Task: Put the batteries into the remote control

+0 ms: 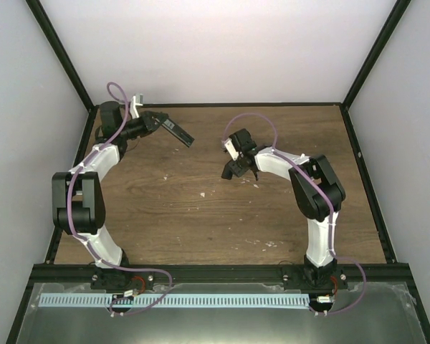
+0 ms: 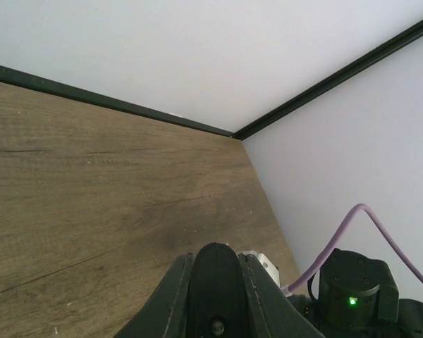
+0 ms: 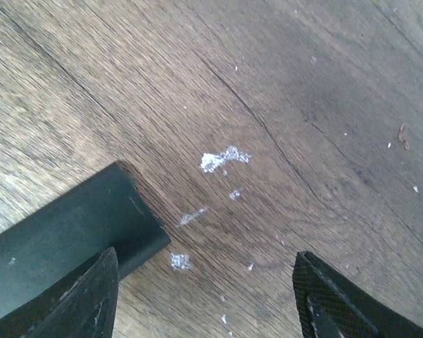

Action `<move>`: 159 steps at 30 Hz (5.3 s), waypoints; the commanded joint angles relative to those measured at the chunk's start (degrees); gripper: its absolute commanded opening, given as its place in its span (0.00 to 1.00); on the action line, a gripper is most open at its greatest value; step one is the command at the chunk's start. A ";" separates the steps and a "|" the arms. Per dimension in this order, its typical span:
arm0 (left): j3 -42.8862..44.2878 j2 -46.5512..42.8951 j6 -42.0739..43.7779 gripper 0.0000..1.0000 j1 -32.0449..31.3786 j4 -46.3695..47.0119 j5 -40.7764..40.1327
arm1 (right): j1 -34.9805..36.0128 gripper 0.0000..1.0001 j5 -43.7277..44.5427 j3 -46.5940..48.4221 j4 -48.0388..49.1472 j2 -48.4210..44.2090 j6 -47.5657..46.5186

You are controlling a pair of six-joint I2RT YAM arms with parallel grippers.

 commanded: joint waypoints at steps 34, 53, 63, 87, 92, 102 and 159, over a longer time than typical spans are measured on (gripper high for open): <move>2.74 2.40 -0.43 0.00 0.42 1.63 0.98 | -1.36 0.67 3.03 0.73 2.19 2.38 -0.23; 3.33 2.83 0.24 0.00 0.73 0.60 1.32 | 0.99 0.68 -7.03 3.56 3.74 4.62 -0.58; 2.50 2.52 -0.18 0.00 0.94 1.44 1.31 | 1.28 0.69 -6.57 -1.26 7.42 -1.18 0.62; -0.51 6.37 -6.75 0.00 -4.86 12.89 5.67 | -17.91 0.45 -9.85 -2.84 -5.65 -6.61 10.67; -1.80 6.45 -7.19 0.00 -6.22 13.63 5.00 | -18.49 0.43 -9.62 -1.99 -6.42 -5.28 11.19; -1.01 7.33 -7.17 0.00 -6.41 13.12 4.94 | -19.60 0.32 -11.27 -1.30 -7.01 -3.59 10.81; 1.88 9.13 -6.75 0.00 -6.49 11.73 4.13 | -16.12 0.21 -9.35 6.65 -13.37 4.67 5.56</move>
